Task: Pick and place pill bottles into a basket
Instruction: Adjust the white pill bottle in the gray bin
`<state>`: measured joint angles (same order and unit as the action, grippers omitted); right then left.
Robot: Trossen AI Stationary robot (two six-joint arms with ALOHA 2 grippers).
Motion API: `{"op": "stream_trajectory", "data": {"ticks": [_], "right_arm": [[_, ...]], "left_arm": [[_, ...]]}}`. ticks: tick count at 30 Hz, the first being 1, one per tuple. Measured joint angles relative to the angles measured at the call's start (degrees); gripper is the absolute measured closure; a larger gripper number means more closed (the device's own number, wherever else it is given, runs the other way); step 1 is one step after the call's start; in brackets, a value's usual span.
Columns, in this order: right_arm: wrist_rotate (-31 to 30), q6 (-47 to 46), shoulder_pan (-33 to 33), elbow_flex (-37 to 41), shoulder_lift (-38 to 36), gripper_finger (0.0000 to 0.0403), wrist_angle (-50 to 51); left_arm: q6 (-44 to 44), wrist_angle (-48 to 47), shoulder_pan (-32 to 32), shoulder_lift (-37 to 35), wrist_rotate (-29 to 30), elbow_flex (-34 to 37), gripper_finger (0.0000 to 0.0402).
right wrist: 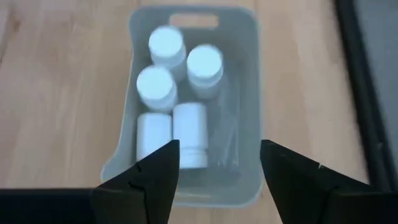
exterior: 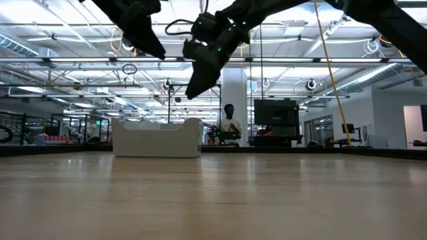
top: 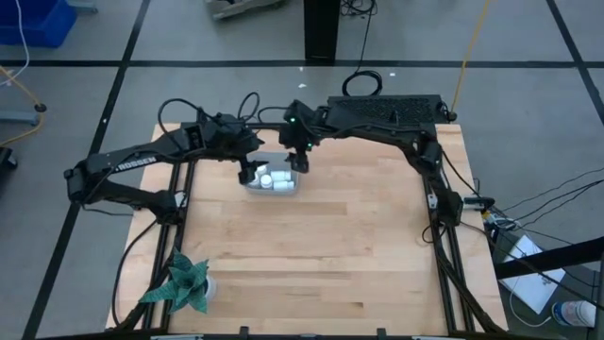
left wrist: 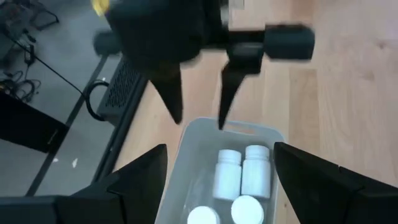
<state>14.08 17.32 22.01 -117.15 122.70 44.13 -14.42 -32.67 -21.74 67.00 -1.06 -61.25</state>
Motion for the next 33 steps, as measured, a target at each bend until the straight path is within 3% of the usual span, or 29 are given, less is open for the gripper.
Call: {"op": "stream_trajectory", "data": {"ticks": [10, 16, 33], "right_arm": [[1.10, 1.40, -2.35, 0.09, 0.93, 0.0141, 0.31], [1.11, 1.33, -3.33, 1.37, 1.79, 0.0147, -4.70], [1.23, 0.31, 0.81, 1.54, 7.55, 0.0149, -4.35]], "left_arm": [[-0.97, -3.56, -0.13, -7.43, -0.17, 0.00, 0.0107], [0.13, -4.08, -0.11, -10.53, -0.15, 0.00, 0.0107], [-0.74, -4.82, -0.26, -10.77, 0.22, 0.00, 0.0107]]}}
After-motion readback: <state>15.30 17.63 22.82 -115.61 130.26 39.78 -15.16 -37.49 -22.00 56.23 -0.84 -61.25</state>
